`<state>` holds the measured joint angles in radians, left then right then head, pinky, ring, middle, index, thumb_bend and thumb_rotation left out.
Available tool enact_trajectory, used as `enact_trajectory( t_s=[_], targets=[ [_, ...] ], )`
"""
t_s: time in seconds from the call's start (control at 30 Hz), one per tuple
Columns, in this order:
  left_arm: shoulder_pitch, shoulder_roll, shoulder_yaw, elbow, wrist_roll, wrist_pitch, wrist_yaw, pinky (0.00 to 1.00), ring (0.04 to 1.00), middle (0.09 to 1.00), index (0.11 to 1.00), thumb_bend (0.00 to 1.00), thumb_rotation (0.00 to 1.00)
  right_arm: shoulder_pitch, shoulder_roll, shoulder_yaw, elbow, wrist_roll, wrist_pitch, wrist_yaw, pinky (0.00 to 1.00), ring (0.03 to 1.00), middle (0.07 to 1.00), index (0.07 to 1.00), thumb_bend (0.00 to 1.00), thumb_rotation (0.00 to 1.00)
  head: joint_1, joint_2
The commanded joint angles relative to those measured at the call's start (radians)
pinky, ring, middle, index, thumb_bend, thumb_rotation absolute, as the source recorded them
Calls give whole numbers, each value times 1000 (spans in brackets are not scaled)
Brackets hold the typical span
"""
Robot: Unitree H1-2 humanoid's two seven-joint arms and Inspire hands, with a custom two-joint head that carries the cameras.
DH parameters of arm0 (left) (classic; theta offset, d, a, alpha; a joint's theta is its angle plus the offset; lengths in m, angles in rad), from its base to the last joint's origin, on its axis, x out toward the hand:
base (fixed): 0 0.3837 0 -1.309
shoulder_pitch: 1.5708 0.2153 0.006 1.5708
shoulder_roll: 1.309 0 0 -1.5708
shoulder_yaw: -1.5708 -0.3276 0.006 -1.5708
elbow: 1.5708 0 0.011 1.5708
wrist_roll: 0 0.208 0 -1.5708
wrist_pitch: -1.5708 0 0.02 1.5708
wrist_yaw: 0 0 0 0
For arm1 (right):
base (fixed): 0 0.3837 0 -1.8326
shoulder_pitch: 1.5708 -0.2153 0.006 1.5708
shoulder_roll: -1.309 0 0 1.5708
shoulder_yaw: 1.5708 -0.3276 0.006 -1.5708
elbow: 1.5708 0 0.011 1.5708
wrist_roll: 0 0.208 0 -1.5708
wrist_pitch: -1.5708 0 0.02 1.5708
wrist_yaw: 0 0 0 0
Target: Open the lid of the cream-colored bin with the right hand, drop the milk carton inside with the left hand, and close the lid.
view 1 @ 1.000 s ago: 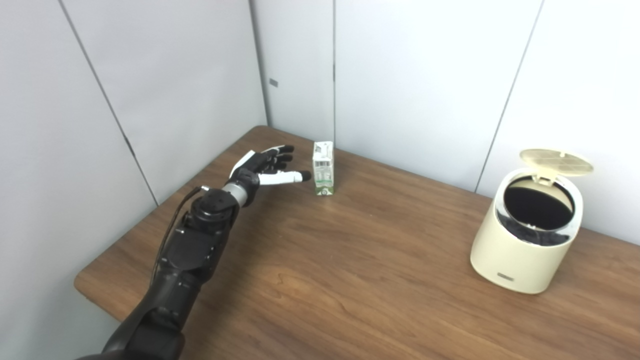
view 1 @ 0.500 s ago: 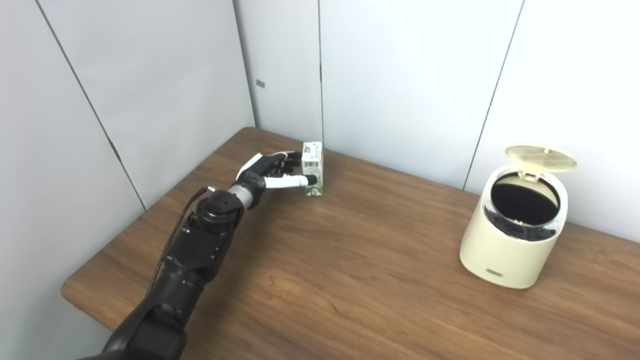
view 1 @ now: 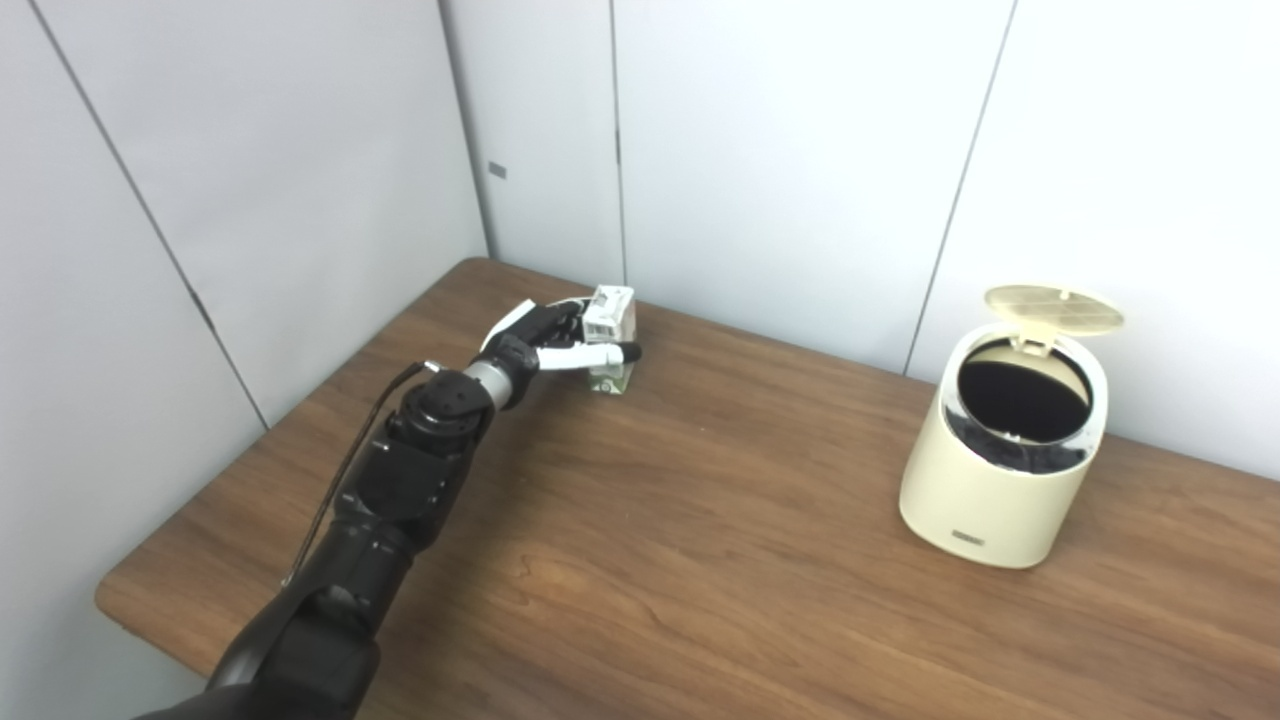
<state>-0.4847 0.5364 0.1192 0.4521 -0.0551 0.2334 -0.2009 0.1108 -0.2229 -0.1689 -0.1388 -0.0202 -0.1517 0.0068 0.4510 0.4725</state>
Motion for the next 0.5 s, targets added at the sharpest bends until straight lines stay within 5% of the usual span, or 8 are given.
enact_trajectory(
  t_s=[0.0, 0.27, 0.3, 0.33, 0.4, 0.47],
  targets=[
    [-47, 14, 2, -10, 5, -22, 4, 929, 915, 891, 926, 1000, 320, -8, -8, -10, -48, 10, -9, -1, 427, 621, 685, 633, 402, 0, -4, 2],
    [-61, 13, -12, 24, 17, -40, -4, 916, 919, 900, 919, 1000, 300, 8, -14, -9, -71, 6, 12, 3, 428, 631, 692, 642, 405, 0, -19, 9],
    [-62, 13, -14, 26, 20, -40, -3, 918, 921, 900, 920, 1000, 301, 9, -15, -9, -69, 7, 9, 4, 405, 633, 694, 645, 609, 476, -19, 9],
    [-63, 13, -17, 28, 23, -42, -4, 919, 921, 901, 920, 1000, 301, 10, -16, -10, -69, 9, 10, 5, 399, 632, 694, 645, 678, 639, -21, 10],
    [-67, 10, -18, 33, 22, -38, -4, 943, 933, 905, 925, 1000, 283, 11, -16, -10, -75, 8, 20, 5, 399, 635, 697, 646, 746, 771, -21, 10],
    [-69, 7, -21, 29, 25, -26, 0, 959, 939, 902, 924, 1000, 269, 13, -17, -10, -75, 5, 17, 5, 399, 637, 700, 648, 761, 799, -22, 11]
  ],
)
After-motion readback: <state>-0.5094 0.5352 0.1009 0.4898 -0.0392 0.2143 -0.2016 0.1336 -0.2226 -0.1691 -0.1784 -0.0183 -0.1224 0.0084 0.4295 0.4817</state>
